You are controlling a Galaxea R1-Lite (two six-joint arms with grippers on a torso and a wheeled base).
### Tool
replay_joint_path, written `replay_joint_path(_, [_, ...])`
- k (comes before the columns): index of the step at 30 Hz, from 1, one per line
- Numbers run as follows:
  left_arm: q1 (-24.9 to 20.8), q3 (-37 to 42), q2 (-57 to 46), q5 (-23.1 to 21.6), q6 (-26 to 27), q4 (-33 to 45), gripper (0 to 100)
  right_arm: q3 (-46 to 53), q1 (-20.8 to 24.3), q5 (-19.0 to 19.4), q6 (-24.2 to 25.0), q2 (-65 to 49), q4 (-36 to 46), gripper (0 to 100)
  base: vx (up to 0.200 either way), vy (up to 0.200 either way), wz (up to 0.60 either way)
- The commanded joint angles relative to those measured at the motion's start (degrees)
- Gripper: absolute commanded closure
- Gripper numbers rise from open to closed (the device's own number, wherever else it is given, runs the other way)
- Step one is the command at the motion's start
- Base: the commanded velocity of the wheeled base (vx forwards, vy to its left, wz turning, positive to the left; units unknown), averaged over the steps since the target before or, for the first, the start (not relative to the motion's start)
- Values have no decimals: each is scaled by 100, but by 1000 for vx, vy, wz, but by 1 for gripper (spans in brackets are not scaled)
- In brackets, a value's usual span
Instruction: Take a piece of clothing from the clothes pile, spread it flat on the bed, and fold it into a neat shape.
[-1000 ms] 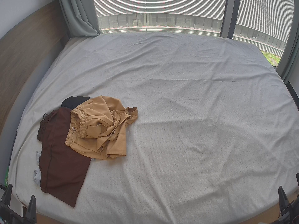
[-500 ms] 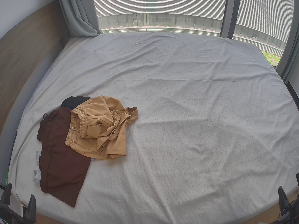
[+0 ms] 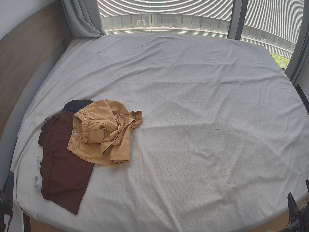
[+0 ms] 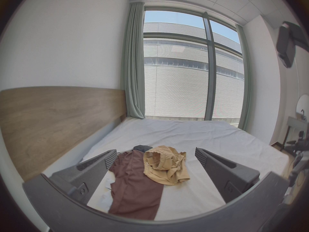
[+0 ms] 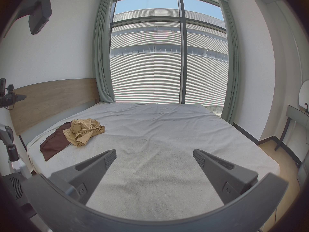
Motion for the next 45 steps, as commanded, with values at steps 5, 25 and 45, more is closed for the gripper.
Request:
replay_joint_path(5, [-508,-166,1717,-51,-751,-607,0,101,4,2,-4,-93,-4,0,0,0,0])
replay_joint_path(25, [-385,-456,3826,-763,-830,-1346,0,92,13,-7,5,-93,5,0,0,0,0])
replay_joint_path(45, [1004,-940,5689,-3206,-725,-2383,0,101,21,-7,-4,-93,5,0,0,0,0])
